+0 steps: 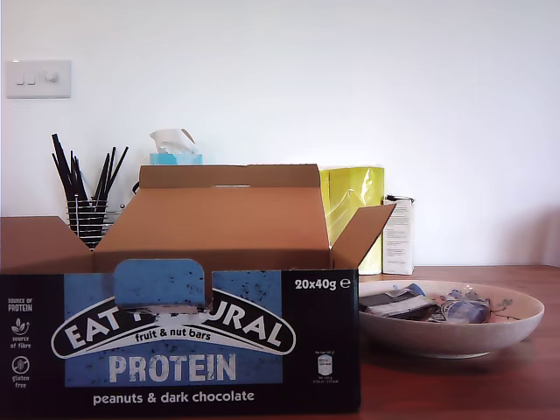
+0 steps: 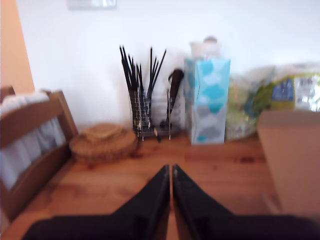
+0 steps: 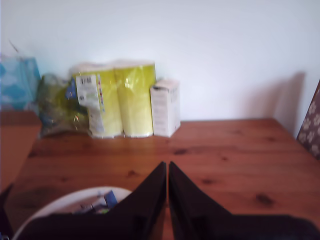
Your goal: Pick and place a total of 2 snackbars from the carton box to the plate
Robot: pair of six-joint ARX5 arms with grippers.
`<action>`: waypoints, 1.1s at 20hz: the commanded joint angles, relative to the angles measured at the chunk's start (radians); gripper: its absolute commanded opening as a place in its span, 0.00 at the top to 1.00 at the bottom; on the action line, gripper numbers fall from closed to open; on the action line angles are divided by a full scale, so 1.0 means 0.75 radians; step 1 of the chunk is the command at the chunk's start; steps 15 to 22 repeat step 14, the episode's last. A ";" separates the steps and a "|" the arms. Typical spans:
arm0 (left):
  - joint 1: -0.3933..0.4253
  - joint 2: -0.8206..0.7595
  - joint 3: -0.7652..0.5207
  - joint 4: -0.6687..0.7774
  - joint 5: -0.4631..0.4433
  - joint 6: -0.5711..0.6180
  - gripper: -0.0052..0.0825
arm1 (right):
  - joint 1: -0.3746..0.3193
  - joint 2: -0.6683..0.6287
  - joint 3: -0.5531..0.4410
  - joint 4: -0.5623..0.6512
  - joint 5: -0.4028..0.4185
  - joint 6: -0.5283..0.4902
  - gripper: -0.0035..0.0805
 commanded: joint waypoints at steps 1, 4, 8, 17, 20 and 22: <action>0.006 -0.015 -0.022 -0.025 -0.004 0.037 0.96 | -0.001 -0.009 -0.015 -0.010 0.020 0.002 0.97; 0.005 -0.015 -0.022 -0.136 -0.007 -0.021 0.96 | 0.000 -0.008 -0.015 -0.085 0.033 0.007 0.97; 0.002 -0.015 -0.022 -0.264 0.002 -0.085 0.96 | 0.000 -0.008 -0.015 -0.219 0.033 0.007 0.97; 0.002 -0.015 -0.022 -0.352 0.002 -0.085 0.96 | 0.000 -0.008 -0.015 -0.414 0.033 0.007 0.97; 0.002 -0.015 -0.022 -0.352 0.002 -0.085 0.96 | 0.000 -0.008 -0.015 -0.414 0.033 0.007 0.97; 0.002 -0.015 -0.022 -0.352 0.002 -0.085 0.96 | 0.000 -0.008 -0.015 -0.414 0.033 0.007 0.97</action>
